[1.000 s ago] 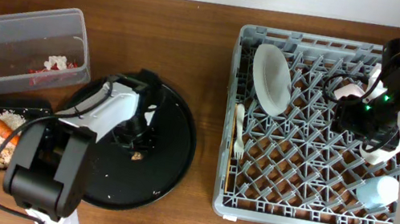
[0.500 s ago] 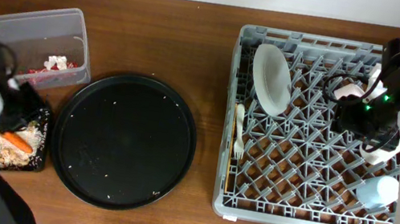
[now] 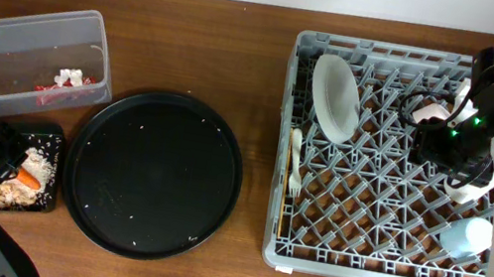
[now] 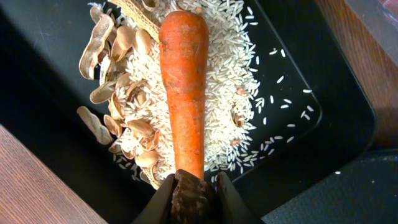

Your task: Sort waste into correct bins and load items into the dishwasher rack

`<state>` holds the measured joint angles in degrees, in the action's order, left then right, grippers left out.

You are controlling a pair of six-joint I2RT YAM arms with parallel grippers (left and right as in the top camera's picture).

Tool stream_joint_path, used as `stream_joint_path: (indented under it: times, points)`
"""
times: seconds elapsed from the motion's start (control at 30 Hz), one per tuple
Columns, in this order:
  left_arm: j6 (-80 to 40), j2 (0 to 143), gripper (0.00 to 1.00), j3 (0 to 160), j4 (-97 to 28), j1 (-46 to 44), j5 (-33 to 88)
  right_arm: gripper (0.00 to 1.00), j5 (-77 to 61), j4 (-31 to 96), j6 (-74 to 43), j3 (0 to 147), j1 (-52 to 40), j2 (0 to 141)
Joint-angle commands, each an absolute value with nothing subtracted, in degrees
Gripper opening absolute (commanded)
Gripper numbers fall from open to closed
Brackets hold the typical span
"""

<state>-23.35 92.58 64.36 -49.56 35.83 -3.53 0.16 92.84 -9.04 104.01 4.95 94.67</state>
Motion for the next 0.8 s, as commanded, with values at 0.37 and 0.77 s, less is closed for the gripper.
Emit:
stream_joint_path:
  times: [0.37,0.77]
  points:
    - [-20.91,92.20,0.42,63.83,-48.38,34.00,5.08,0.71,0.64,92.79,-9.21,104.14,5.28,94.59]
    - [-2.87,91.94,0.77,79.72,-70.11,1.28,6.68,0.99,-10.96,88.33,0.01,104.14,6.46,97.32]
